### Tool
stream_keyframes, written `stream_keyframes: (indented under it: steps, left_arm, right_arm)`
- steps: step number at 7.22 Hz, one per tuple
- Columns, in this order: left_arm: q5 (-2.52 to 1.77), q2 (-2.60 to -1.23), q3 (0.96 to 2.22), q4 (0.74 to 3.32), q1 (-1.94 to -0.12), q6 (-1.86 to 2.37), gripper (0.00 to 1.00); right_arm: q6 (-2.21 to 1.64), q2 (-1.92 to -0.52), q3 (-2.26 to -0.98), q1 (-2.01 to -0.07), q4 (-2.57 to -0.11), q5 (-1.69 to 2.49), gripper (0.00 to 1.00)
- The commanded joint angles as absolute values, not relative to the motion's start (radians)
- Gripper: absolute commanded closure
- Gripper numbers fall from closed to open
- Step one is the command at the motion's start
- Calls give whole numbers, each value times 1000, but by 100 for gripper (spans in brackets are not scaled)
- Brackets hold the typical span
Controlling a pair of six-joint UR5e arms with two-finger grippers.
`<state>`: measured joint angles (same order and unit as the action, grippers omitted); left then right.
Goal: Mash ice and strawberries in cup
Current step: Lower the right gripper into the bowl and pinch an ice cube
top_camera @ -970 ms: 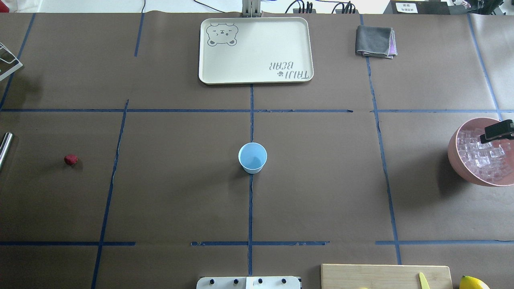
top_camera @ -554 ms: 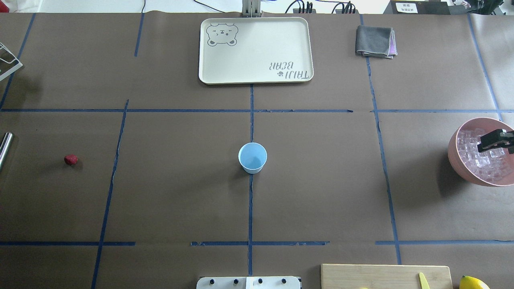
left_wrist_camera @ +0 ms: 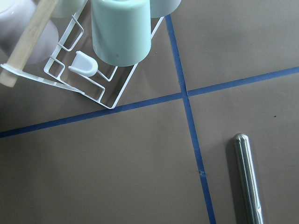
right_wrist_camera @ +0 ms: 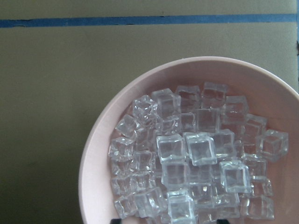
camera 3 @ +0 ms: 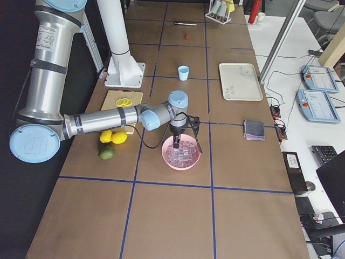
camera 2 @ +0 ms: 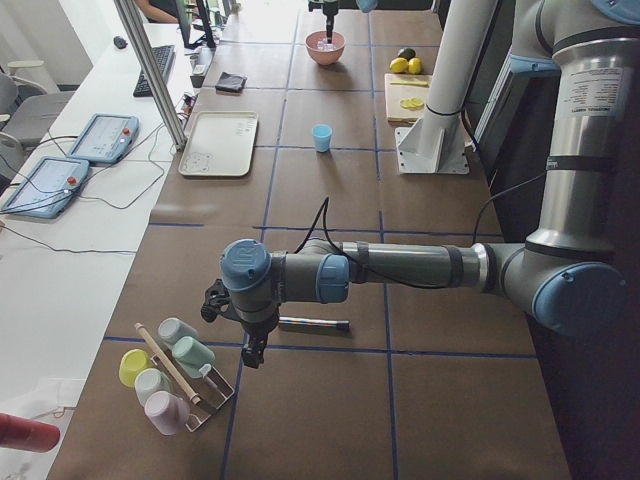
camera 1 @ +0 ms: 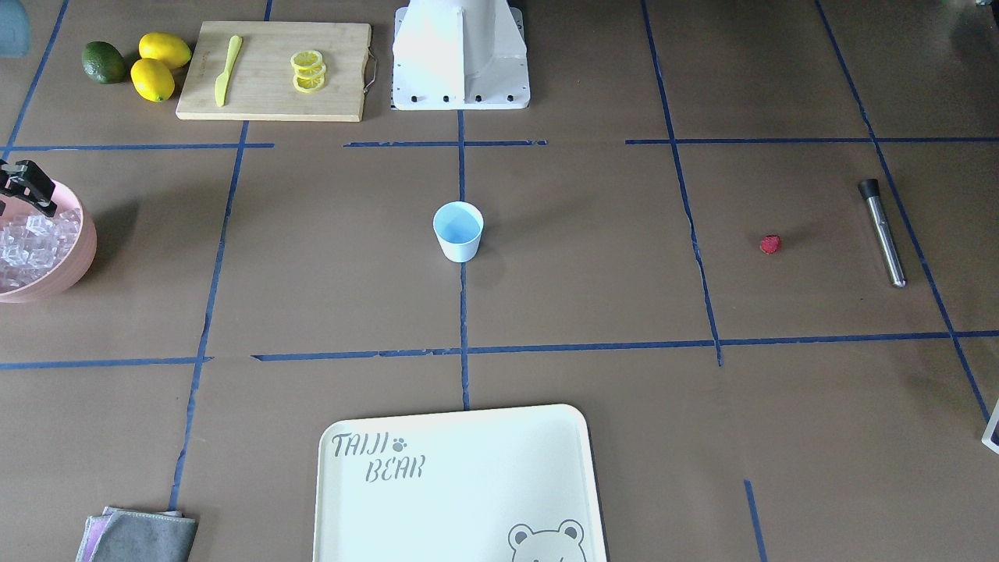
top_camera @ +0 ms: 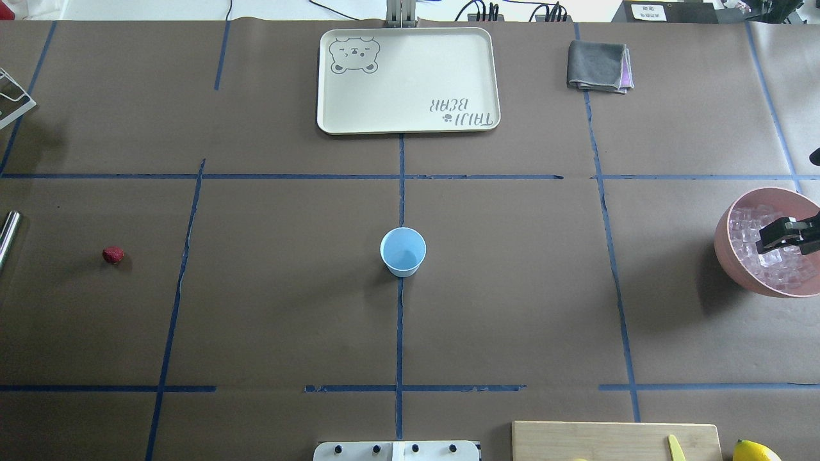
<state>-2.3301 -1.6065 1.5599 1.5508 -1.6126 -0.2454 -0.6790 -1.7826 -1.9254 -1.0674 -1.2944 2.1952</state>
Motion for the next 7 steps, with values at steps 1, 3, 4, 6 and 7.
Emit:
stream_keyframes:
  steps: [1, 3, 4, 6, 7]
  left_arm:
    - [-2330, -1608, 1560, 1551, -1614, -247, 0]
    - [-2330, -1608, 1562, 1551, -1618, -247, 0]
    - [-2329, -1608, 1568, 1551, -1621, -247, 0]
    - [-2329, -1608, 1572, 1551, -1621, -245, 0]
    - [-2329, -1608, 1577, 1549, -1623, -245, 0]
  right_arm:
    - [-638, -1778, -1893, -1060, -1293, 2195, 26]
    - [-630, -1778, -1873, -1043, -1293, 2195, 29]
    - [-630, -1778, -1873, -1034, -1293, 2195, 29]
    - [-629, -1775, -1859, -1022, -1293, 2195, 29]
    - [-627, -1775, -1855, -1022, -1293, 2195, 30]
